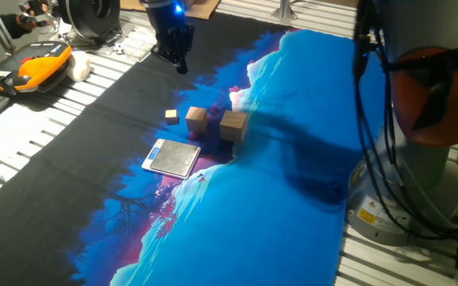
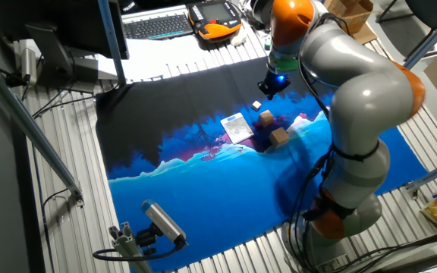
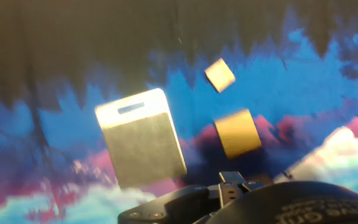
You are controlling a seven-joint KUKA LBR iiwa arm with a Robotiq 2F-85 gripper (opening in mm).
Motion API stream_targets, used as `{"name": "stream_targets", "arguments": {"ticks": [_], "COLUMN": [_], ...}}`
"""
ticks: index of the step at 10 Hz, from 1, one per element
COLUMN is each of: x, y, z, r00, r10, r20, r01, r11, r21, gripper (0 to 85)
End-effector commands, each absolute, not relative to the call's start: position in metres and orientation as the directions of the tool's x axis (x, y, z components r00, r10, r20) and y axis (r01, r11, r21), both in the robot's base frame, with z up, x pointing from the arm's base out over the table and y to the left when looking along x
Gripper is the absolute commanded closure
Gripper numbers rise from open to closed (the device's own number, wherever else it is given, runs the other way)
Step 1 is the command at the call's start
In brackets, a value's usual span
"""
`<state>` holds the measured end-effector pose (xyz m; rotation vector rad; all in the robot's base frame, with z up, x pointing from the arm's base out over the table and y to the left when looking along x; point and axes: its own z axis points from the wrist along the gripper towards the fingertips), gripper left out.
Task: Place the block on the scale
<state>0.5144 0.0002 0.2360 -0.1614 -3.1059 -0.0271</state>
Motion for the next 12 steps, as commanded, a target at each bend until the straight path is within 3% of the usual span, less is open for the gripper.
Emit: {"name": "stream_targets", "arguments": {"ticks": [1,5,8,9,12], "x": [0.5147,0.5147,0.5147,0.5147,0.5147], "y": [0.0010,0.0010,0.0010,0.0010,0.0010], "z": [0.2358,0.2358,0.2358,0.2358,0.2358], "r00": [-0.993,-0.989,-0.992,-0.995,-0.996], "r10": [0.116,0.134,0.100,0.068,0.047], "r20": [0.040,0.057,0.077,0.078,0.074], "r01": [0.116,0.136,0.101,0.065,0.044], "r11": [0.993,0.990,0.995,0.997,0.998], "r21": [0.003,0.040,0.012,-0.038,-0.038], "gripper": [85.0,85.0,85.0,85.0,85.0]}}
